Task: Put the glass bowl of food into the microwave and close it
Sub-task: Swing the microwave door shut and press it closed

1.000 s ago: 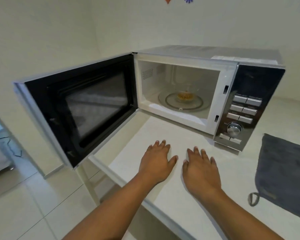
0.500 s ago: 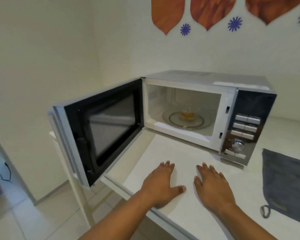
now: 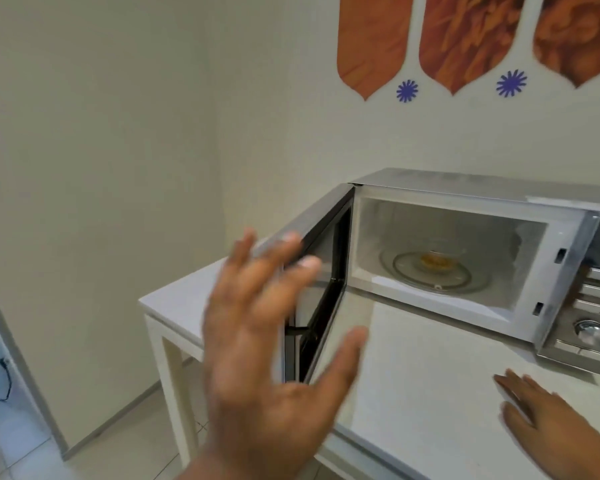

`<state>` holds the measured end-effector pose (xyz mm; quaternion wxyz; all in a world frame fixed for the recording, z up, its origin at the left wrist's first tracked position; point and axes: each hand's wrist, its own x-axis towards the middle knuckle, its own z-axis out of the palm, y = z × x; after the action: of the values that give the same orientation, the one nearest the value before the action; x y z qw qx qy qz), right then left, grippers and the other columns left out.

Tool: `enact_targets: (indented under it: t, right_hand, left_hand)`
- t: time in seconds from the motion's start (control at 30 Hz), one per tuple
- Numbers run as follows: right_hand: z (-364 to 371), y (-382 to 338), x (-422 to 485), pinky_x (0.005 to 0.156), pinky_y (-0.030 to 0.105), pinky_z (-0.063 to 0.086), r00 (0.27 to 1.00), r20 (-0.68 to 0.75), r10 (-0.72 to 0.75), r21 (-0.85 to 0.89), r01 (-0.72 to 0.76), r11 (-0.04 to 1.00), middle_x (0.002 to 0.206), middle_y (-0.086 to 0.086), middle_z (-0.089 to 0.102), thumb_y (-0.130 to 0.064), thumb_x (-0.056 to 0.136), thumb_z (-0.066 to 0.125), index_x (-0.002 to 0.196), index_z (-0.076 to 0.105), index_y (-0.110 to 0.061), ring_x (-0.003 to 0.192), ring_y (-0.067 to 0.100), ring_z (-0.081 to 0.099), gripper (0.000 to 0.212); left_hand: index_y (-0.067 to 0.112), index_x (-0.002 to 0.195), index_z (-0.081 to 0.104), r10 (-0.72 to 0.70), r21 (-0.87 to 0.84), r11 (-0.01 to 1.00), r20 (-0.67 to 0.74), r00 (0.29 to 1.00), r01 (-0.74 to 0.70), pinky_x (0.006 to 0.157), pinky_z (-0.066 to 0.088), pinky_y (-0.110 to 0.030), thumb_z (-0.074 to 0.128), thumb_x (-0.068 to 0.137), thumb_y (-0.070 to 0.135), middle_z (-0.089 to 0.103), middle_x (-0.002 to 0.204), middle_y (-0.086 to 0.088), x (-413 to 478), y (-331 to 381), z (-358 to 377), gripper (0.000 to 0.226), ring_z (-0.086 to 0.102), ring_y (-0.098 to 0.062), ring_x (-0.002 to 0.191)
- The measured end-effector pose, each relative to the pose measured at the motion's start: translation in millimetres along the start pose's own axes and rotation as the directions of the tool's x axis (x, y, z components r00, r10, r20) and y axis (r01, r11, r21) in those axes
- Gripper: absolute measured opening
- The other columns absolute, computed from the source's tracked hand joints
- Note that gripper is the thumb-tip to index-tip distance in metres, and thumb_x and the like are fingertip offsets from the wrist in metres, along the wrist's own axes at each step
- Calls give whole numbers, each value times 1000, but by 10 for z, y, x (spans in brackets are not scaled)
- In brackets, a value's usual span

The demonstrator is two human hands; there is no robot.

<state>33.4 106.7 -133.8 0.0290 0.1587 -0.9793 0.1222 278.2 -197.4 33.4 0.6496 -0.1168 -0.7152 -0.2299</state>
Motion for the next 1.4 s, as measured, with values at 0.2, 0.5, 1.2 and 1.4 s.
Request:
enact_targets:
  t: [0.2,0.5,1.2,1.4]
  right_hand:
    - [-8,-27,-77,117,28,14,999,-45,-8,56,11,998,158,-9,28,-38,96,43,147,36,-32,146,8,20,51]
    - [-204,-156,-247,96,22,47,970,-244,20,378,76,923,129,-15,63,-16,88,62,99,66,-47,116,3,59,33]
    - [-2492,343,485,113,47,32,877,-478,-55,13,70,997,142,6,54,-70,85,18,134,51,-15,145,24,27,80]
    - [-2490,330,636,60,34,46,889,-455,-42,-52,21,998,87,-3,63,-91,72,12,96,59,-25,77,18,59,84]
  left_hand:
    - [32,129,51,-393,-41,916,93,915,398,100,36,-11,65,81,48,55,129,19,111,-351,-189,53,49,-4,126]
    - [20,112,66,-180,-155,962,266,947,226,86,42,-10,67,79,49,66,106,9,187,-257,139,44,64,-9,98]
    - [23,149,32,87,-141,990,673,735,12,121,0,-28,48,100,31,25,157,10,459,-346,2532,53,12,-1,146]
    - [17,152,29,59,12,996,663,746,-90,120,-5,-31,51,94,32,30,160,-1,471,-290,3005,63,17,-12,149]
